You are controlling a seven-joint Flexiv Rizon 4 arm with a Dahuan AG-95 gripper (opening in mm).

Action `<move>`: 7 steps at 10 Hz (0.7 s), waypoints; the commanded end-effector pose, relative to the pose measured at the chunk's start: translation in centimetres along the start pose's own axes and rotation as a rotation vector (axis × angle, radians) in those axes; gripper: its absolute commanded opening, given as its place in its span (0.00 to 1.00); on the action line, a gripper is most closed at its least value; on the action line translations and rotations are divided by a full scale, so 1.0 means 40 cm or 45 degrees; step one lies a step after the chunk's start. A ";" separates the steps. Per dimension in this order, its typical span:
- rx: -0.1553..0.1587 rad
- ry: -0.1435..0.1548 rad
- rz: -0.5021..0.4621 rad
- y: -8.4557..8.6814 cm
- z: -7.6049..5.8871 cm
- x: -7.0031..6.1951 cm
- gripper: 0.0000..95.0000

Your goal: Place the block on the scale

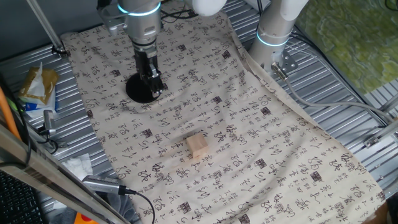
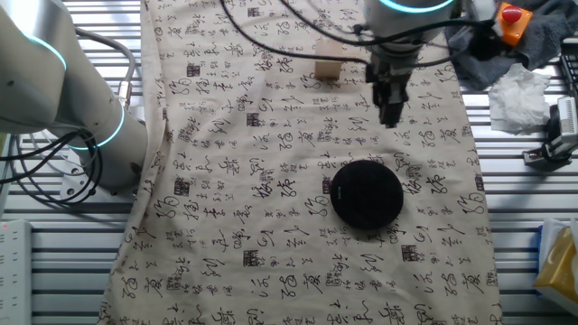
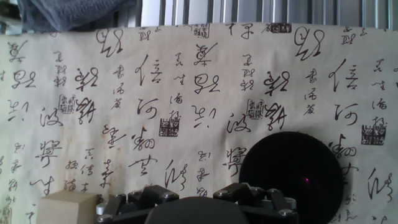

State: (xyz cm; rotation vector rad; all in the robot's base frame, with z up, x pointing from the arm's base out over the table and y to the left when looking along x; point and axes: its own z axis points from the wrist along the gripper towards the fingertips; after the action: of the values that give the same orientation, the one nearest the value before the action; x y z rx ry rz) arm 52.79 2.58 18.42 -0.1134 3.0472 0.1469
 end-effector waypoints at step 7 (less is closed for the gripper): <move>0.036 0.027 -0.069 0.019 0.028 -0.001 0.80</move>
State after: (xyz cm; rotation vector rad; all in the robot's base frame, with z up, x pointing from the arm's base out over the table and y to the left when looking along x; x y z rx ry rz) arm 53.04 3.51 17.23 -0.1974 3.0639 0.0974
